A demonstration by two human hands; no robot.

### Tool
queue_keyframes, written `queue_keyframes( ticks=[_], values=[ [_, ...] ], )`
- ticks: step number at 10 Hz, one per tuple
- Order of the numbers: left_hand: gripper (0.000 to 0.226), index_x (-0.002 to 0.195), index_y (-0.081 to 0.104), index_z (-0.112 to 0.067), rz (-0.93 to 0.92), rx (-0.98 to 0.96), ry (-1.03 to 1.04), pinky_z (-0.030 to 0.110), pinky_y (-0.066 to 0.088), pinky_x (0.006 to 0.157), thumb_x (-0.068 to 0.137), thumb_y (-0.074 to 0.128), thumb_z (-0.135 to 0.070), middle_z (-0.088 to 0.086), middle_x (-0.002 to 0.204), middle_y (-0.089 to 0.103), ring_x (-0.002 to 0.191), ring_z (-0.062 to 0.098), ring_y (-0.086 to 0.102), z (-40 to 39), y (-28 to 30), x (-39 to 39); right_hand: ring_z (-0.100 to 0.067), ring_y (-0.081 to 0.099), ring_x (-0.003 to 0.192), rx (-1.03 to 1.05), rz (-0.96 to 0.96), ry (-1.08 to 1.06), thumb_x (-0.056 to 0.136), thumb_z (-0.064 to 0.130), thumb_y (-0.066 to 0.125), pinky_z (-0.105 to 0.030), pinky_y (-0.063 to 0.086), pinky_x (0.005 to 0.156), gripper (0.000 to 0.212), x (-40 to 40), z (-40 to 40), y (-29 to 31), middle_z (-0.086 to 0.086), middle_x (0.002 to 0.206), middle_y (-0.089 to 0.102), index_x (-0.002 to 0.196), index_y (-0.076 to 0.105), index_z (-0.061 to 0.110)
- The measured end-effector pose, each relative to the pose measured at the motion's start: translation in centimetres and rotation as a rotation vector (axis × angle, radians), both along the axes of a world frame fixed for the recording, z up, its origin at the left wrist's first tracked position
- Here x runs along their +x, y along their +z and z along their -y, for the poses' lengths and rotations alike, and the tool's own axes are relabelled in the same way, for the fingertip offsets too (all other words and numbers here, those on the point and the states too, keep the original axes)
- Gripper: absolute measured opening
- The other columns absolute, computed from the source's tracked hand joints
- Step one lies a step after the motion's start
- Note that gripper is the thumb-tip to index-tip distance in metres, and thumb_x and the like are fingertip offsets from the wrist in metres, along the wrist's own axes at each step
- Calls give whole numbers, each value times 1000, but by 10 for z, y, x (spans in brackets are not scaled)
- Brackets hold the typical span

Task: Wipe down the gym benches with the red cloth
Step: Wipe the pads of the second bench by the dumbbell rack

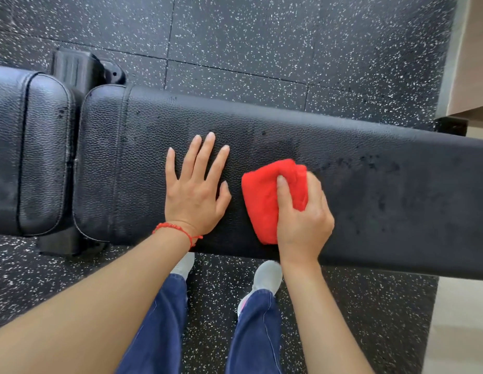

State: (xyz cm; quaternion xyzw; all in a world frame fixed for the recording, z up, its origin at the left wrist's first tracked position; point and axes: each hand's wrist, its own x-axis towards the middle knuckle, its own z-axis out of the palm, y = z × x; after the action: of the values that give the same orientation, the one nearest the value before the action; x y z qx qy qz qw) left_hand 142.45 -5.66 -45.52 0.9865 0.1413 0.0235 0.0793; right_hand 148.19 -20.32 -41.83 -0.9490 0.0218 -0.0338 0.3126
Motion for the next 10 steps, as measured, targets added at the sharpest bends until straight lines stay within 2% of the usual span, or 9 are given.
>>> queue_keyframes(
  ticks=[1,2,3,4,6,7,8,9,10],
  values=[
    [56,139,41,-15,-2,3,2,57,14,110,85,41,-30,12,149,33,138,27,25,0,0,1,-18,53,84,-35,-40,41,79,43,57,-27,40,70,46,-38,19,0,-13,84,69,104,66,6],
    [56,139,41,-15,-2,9,4,57,14,110,85,42,-30,12,149,33,138,27,25,0,-1,0,-17,58,75,-56,-48,63,78,45,57,-26,41,66,45,-38,26,-3,-10,80,69,100,67,8],
    [56,140,40,-15,-4,14,5,56,14,110,86,41,-30,12,149,32,139,27,24,0,-1,0,-23,64,65,-60,-14,88,77,49,58,-26,40,61,42,-10,18,-3,-5,77,69,96,68,12],
    [56,140,39,-15,-16,21,9,56,14,111,86,41,-30,12,149,31,139,27,23,0,0,0,-28,65,66,-38,31,96,77,51,57,-29,39,60,44,27,9,-3,-7,77,70,97,68,13],
    [55,139,40,-15,-13,35,7,56,13,110,87,38,-32,12,149,32,138,28,25,1,0,1,-34,61,90,-44,-9,26,81,54,57,-36,41,70,43,100,-13,7,-7,95,70,109,62,21],
    [55,139,40,-15,-5,41,8,56,12,110,87,38,-32,12,148,33,138,28,26,1,0,1,-35,62,86,-47,19,72,81,51,59,-37,40,69,45,85,0,4,-10,94,69,112,62,18],
    [54,139,41,-15,1,40,11,56,13,110,87,37,-31,13,148,34,138,29,26,2,1,1,-32,65,73,-38,7,113,79,48,56,-30,38,65,46,43,32,-2,-12,84,69,106,66,12],
    [54,139,41,-14,4,40,8,56,13,110,88,37,-32,13,148,34,138,29,26,3,1,1,-21,60,69,-90,-1,147,80,46,56,-28,41,66,46,-6,71,-1,-13,79,68,101,67,6],
    [54,139,40,-15,3,44,8,56,13,110,88,36,-32,13,148,33,138,29,25,3,0,1,-20,61,66,-112,-13,178,83,52,51,-28,40,64,51,-21,88,-2,-12,75,68,97,68,6]
  ],
)
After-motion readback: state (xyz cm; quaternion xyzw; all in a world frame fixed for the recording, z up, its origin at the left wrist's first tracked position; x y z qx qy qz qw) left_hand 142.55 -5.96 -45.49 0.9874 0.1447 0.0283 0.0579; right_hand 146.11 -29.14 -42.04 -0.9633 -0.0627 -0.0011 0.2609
